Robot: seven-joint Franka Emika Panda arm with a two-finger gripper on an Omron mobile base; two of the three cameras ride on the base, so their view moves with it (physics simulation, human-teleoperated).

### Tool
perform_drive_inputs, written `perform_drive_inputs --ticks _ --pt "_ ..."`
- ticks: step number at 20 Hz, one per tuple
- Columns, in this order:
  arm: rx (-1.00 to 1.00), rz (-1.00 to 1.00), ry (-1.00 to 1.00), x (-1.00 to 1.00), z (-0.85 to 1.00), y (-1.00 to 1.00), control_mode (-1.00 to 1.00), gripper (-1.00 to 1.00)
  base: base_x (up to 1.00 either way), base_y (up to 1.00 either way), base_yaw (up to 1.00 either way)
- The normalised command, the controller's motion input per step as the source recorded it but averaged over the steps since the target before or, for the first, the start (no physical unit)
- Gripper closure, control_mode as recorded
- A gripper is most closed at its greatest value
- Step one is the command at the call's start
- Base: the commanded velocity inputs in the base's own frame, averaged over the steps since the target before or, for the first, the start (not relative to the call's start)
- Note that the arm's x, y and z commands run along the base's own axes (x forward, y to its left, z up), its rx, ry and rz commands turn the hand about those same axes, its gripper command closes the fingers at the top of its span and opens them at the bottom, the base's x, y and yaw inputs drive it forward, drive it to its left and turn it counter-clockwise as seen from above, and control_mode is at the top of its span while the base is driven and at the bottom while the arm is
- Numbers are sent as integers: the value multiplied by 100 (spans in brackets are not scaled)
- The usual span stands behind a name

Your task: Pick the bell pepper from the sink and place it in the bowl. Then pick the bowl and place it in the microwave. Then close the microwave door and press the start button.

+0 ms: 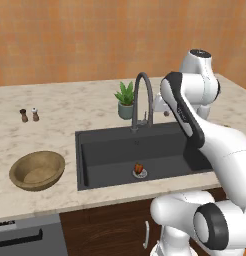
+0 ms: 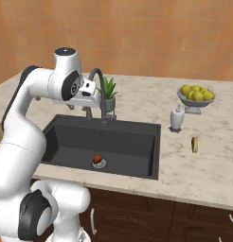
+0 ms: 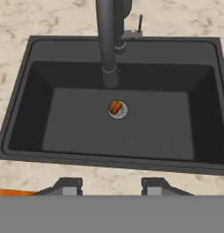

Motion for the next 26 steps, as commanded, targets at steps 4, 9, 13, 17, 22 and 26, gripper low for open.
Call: perform_drive_inputs --ticks 4,9,13,17,22,26 --pt "-1 0 0 -13 -8 19 -100 -100 0 0 0" --pt "-6 -8 1 -16 -60 74 -100 -100 0 0 0" --pt "-1 -25 2 -9 -66 50 -100 -100 0 0 0" --pt "-2 -6 4 15 -52 11 -100 -100 0 0 0" --pt "-8 -1 -5 13 -49 0 -100 -100 0 0 0" --pt "-16 -6 -18 6 -38 0 -100 -100 0 0 0"
